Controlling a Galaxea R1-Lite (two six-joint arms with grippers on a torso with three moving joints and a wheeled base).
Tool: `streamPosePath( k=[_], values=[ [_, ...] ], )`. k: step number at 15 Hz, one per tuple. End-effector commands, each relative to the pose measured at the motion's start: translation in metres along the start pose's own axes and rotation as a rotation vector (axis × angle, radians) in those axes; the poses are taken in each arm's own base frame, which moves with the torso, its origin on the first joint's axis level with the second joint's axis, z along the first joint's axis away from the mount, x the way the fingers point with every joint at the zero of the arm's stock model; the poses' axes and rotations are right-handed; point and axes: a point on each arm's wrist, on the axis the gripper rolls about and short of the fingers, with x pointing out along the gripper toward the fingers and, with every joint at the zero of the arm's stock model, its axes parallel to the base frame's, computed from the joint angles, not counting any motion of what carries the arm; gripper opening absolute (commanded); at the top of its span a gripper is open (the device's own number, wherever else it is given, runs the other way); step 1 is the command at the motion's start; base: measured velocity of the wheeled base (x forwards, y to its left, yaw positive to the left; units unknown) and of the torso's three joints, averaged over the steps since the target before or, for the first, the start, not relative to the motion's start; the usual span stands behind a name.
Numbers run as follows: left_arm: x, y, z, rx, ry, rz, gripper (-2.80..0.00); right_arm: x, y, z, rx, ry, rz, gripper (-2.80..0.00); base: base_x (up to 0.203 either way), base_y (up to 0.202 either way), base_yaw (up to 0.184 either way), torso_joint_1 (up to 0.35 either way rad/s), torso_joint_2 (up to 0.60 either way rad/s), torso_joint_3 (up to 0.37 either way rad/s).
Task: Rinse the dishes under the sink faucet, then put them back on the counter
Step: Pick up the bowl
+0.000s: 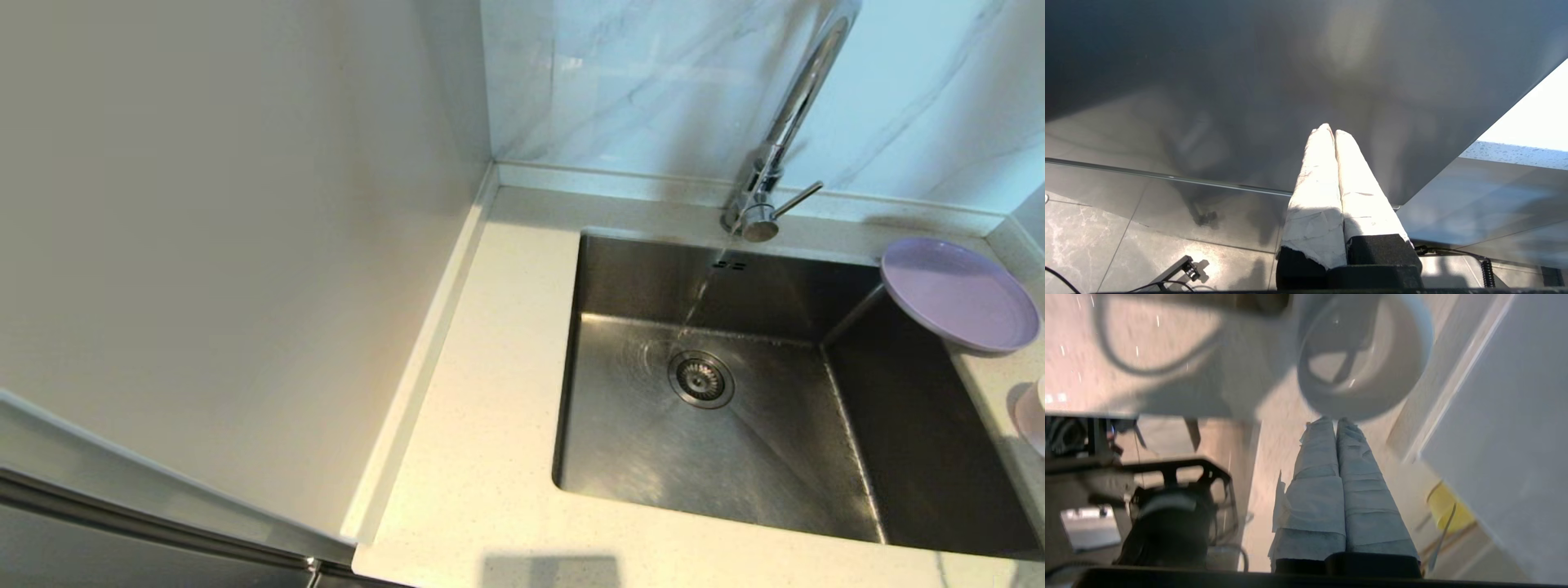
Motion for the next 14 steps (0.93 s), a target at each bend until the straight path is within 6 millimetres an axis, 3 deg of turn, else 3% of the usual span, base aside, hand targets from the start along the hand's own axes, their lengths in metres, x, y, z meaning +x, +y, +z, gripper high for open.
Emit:
streamPosePath(
  k=[1,6,13,14],
  values=[
    [0.0,0.0,0.0,0.0,0.0,0.0,-2.8,-0.006,0.011,-0.015,0.008,0.01,-0.012,-2.8,0.0,0.0,0.0,0.0,0.0,0.0],
    [0.0,0.0,0.0,0.0,0.0,0.0,-2.8,-0.002,0.013,-0.019,0.213,0.055,-0.036,-2.8,0.0,0.0,0.0,0.0,0.0,0.0],
    [0.0,0.0,0.0,0.0,0.0,0.0,-2.8,0.003,0.01,-0.017,0.296,0.088,-0.064,-2.8,0.0,0.0,0.0,0.0,0.0,0.0],
    [0.0,0.0,0.0,0.0,0.0,0.0,-2.8,0.004,0.009,-0.016,0.296,0.092,-0.062,0.0,0.0,0.0,0.0,0.0,0.0,0.0]
  ],
)
